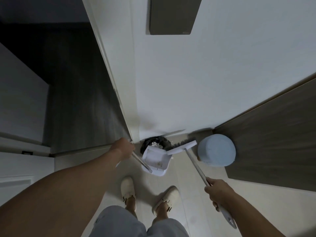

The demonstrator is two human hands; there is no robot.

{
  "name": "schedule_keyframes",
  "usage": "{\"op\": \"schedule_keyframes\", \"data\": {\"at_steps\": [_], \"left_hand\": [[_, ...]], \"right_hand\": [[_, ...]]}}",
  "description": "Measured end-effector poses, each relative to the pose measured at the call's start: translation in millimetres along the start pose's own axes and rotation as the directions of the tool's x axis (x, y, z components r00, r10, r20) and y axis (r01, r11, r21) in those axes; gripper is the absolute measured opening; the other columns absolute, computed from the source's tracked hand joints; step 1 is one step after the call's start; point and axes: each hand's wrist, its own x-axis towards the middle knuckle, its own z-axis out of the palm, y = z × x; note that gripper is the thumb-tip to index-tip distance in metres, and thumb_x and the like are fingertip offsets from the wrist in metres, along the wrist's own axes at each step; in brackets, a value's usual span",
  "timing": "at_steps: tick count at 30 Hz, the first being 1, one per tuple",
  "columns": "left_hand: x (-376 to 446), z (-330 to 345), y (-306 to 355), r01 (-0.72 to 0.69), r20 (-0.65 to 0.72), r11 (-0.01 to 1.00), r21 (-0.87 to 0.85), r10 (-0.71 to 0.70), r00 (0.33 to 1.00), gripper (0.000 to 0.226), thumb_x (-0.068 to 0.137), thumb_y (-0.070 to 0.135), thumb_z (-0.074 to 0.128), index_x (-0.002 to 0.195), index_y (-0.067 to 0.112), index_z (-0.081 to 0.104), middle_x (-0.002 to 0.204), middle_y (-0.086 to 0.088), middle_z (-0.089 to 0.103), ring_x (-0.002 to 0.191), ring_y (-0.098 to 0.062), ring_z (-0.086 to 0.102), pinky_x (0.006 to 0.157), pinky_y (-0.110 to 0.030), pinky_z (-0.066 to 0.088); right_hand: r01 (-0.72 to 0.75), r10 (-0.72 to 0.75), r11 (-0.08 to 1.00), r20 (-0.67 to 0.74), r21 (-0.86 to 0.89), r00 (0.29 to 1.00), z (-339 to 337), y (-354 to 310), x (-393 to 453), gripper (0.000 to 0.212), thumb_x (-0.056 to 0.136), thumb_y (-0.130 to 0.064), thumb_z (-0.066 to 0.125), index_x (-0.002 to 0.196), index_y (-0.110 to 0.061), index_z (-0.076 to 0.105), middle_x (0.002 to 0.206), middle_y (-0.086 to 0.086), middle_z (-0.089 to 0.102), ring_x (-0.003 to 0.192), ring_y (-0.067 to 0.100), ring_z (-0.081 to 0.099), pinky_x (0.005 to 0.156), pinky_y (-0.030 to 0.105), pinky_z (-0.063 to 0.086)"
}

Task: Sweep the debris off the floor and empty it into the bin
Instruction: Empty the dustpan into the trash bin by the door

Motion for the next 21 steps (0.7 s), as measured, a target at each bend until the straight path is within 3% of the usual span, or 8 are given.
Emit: {"op": "schedule_keyframes", "data": {"at_steps": [3, 8, 13, 18, 21], "left_hand": [[-1.7, 1.3, -0.8, 0.006, 0.011, 1.0, 0.031, -0.006, 1.0, 0.027, 0.078, 0.034, 0.057, 0.07, 0.009, 0.062, 0.081, -0.02, 0.073, 0.082, -0.036, 0.071, 0.074, -0.035, 0.055], [-8.6, 3.3, -6.8, -0.019, -0.008, 0.999, 0.044, 0.019, 1.0, 0.028, 0.08, 0.033, 0.062, 0.064, 0.01, 0.058, 0.069, -0.013, 0.067, 0.081, -0.036, 0.07, 0.067, -0.033, 0.049], [-17.7, 7.5, -9.0, -0.076, -0.017, 0.992, 0.104, 0.078, 0.997, 0.026, 0.089, 0.026, 0.058, 0.068, 0.011, 0.056, 0.076, -0.016, 0.068, 0.078, -0.033, 0.065, 0.063, -0.032, 0.038], [-19.5, 4.7, -8.2, -0.123, -0.004, 0.974, 0.188, 0.126, 0.992, 0.037, 0.089, 0.027, 0.059, 0.057, 0.014, 0.045, 0.054, 0.0, 0.051, 0.061, -0.025, 0.05, 0.052, -0.03, 0.032], [-20.0, 2.1, -15.6, -0.169, 0.009, 0.959, 0.229, 0.171, 0.985, 0.039, 0.089, 0.031, 0.062, 0.059, 0.013, 0.045, 0.054, 0.001, 0.05, 0.059, -0.022, 0.05, 0.055, -0.03, 0.034]], "right_hand": [[-0.031, 0.029, 0.998, 0.051, 0.055, 0.998, 0.7, 4.5, -4.7, 0.048, 0.095, -0.008, 0.047, 0.141, -0.021, 0.05, 0.06, 0.011, 0.053, 0.045, 0.021, 0.046, 0.044, 0.023, 0.039], [0.006, -0.009, 0.996, -0.029, -0.088, 1.0, 16.6, 8.2, 0.4, 0.048, 0.092, -0.008, 0.041, 0.136, -0.022, 0.055, 0.074, 0.013, 0.065, 0.046, 0.023, 0.055, 0.043, 0.025, 0.049], [0.055, -0.053, 0.993, 0.015, -0.104, 0.998, -15.7, 6.1, -12.4, 0.05, 0.096, -0.016, 0.049, 0.143, -0.032, 0.047, 0.069, 0.009, 0.063, 0.045, 0.019, 0.048, 0.042, 0.023, 0.041], [0.114, -0.094, 0.956, 0.088, -0.269, 0.992, -27.1, -2.4, -17.6, 0.05, 0.098, -0.021, 0.05, 0.145, -0.036, 0.043, 0.069, 0.001, 0.058, 0.047, 0.013, 0.047, 0.042, 0.021, 0.038], [0.145, -0.128, 0.909, 0.071, -0.39, 0.989, -25.6, -9.7, -12.0, 0.051, 0.097, -0.021, 0.047, 0.145, -0.039, 0.041, 0.074, -0.001, 0.059, 0.047, 0.012, 0.049, 0.039, 0.018, 0.038]]}}
